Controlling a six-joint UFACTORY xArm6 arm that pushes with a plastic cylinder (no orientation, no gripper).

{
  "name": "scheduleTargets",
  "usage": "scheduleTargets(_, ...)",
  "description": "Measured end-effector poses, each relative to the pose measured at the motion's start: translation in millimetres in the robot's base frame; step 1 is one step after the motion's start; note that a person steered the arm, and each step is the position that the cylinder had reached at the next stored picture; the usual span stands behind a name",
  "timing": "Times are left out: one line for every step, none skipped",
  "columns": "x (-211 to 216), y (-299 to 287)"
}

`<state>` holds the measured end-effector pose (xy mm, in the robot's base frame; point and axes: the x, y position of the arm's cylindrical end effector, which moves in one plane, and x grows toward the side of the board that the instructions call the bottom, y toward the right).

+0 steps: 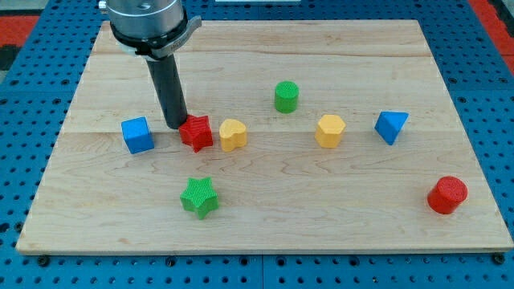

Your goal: Move the red star to the top of the green star

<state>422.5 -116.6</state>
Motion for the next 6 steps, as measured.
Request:
scheduleTargets(-31.2, 6.7)
scheduleTargets(-63.6, 15.2)
scheduleTargets(-23.7, 28.5)
scheduleTargets(5.9, 19.5)
scheduleTargets(17.4, 0.0)
scheduleTargets(40.2, -5.2)
